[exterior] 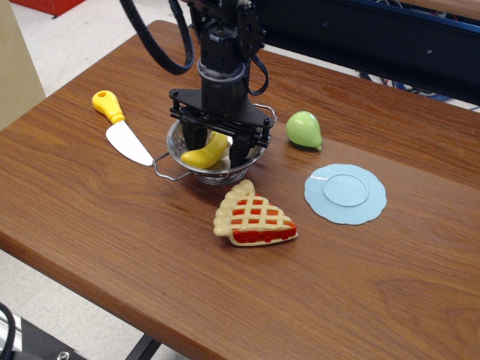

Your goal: Take banana out of colander

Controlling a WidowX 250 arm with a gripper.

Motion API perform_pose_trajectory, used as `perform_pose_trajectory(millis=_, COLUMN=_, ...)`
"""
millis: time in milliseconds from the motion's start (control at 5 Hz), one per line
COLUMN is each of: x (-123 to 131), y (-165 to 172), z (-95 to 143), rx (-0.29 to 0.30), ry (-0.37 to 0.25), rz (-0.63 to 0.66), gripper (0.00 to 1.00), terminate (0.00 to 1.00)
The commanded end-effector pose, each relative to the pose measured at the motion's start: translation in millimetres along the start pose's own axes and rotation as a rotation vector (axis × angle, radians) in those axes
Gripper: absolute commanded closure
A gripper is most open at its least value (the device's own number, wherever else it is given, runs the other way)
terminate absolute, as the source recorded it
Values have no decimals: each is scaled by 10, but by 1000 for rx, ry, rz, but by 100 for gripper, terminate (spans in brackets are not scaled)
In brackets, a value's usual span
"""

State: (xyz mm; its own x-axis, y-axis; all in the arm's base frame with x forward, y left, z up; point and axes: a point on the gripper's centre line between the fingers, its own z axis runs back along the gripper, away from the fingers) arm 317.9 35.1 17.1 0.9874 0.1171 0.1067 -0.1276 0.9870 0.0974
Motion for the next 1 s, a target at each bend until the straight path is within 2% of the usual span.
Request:
perform_pose_trajectory(millis=0, x=97, y=11, z=143, rx=25, ry=-55, rz=48, gripper=100, terminate=0)
perform_pose_trajectory(millis=200, x=168, y=74, z=501, rx=18, ry=-87, rz=130, gripper=100, terminate=0)
perform_pose_trajectory(millis=400, x=318, y=64, z=791, rx=-43, ry=-62, rz=208, gripper=100, terminate=0)
perform_pose_trajectory(millis=600, x=574, y=61, z=890, rx=-53, ry=-65, rz=309, gripper=100, terminate=0)
perform_pose_trajectory(millis=800, x=810, y=162, z=754, rx=-7, ry=-71, rz=392, gripper=100, terminate=0)
